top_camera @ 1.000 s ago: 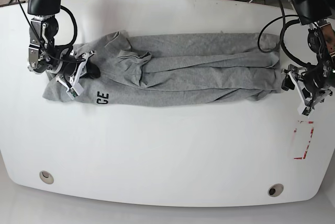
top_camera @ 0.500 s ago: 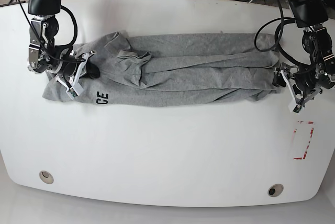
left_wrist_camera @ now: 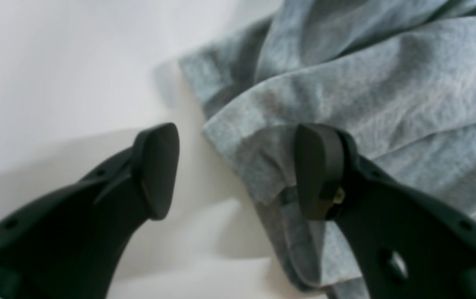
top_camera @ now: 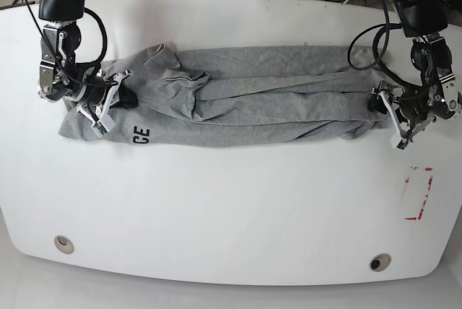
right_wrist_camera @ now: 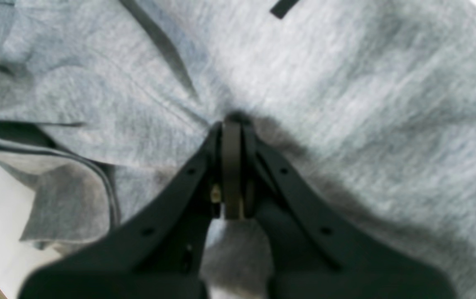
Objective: Layout the t-shirt on the table in an organized manner, then fold the t-shirt properly
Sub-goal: 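Reposition the left gripper at the strip's end and grasp it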
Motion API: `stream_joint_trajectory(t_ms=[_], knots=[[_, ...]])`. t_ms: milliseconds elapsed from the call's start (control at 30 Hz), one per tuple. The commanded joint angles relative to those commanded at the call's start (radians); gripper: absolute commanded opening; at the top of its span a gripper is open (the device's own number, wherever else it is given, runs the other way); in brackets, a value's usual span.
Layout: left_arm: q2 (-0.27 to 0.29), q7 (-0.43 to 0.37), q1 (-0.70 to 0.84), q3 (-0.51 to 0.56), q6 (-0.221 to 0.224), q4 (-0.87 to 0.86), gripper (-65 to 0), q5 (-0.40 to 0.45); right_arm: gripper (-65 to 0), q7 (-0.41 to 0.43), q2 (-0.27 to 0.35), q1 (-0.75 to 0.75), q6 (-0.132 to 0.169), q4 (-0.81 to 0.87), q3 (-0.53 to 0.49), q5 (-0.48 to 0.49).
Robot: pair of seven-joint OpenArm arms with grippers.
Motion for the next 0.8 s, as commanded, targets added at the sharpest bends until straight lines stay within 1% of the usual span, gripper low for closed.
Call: stream_joint_trajectory(t_ms=[100, 167, 200, 267, 333, 433, 500, 600, 800], knots=[[0.000, 0.000, 0.000, 0.000, 0.000, 0.002, -25.0, 0.000, -64.2, 0.000, 0.000, 0.000, 0.000, 0.000, 0.000, 0.000], [0.000, 0.000, 0.000, 0.000, 0.000, 0.003, -26.9, 0.000, -64.2, 0.000, 0.000, 0.000, 0.000, 0.000, 0.000, 0.000], [0.000, 0.000, 0.000, 0.000, 0.000, 0.003, -29.3, 0.000, -64.2, 0.000, 0.000, 0.000, 0.000, 0.000, 0.000, 0.000], [0.000, 0.000, -0.002, 0.000, 0.000, 0.003, -37.2, 0.000, -64.2, 0.000, 0.000, -0.002, 0.000, 0.000, 0.000, 0.000], [0.000, 0.000, -0.002, 0.000, 0.000, 0.003, -46.7, 0.000, -64.2, 0.000, 0.000, -0.002, 0.000, 0.000, 0.002, 0.000], [0.000, -0.002, -0.002, 0.000, 0.000, 0.003, -55.6, 0.000, -64.2, 0.000, 0.000, -0.002, 0.000, -0.002, 0.003, 0.000], [0.000, -0.002, -0.002, 0.000, 0.000, 0.003, -57.9, 0.000, -64.2, 0.000, 0.000, 0.000, 0.000, -0.002, 0.005, 0.000], [0.000, -0.002, -0.002, 0.000, 0.000, 0.005, -58.3, -0.002, -64.2, 0.000, 0.000, 0.000, 0.000, -0.002, 0.005, 0.000], [-0.002, 0.006, 0.000, 0.000, 0.000, 0.006, -61.5, -0.005, -64.2, 0.000, 0.000, 0.002, 0.000, -0.002, 0.005, 0.000]])
